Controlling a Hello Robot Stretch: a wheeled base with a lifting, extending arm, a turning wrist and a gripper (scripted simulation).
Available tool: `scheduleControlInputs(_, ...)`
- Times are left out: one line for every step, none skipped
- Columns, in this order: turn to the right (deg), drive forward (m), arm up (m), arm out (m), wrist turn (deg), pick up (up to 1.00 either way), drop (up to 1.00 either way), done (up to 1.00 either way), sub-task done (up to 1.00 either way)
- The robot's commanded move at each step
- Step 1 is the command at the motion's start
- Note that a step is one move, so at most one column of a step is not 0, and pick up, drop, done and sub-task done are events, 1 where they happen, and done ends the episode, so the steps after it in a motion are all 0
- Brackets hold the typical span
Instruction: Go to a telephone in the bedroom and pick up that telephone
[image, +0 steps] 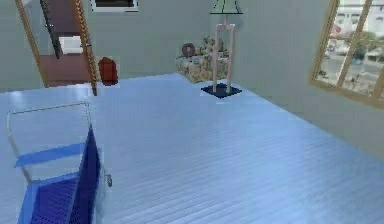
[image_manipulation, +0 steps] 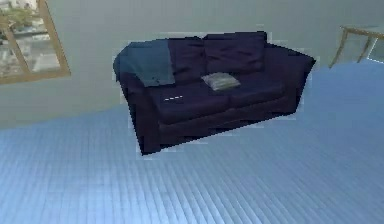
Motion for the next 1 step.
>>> scheduleControlInputs(0.0, 1.00, 0.00, 0.00, 0.0, 0.00, 0.00, 0.00, 0.00)
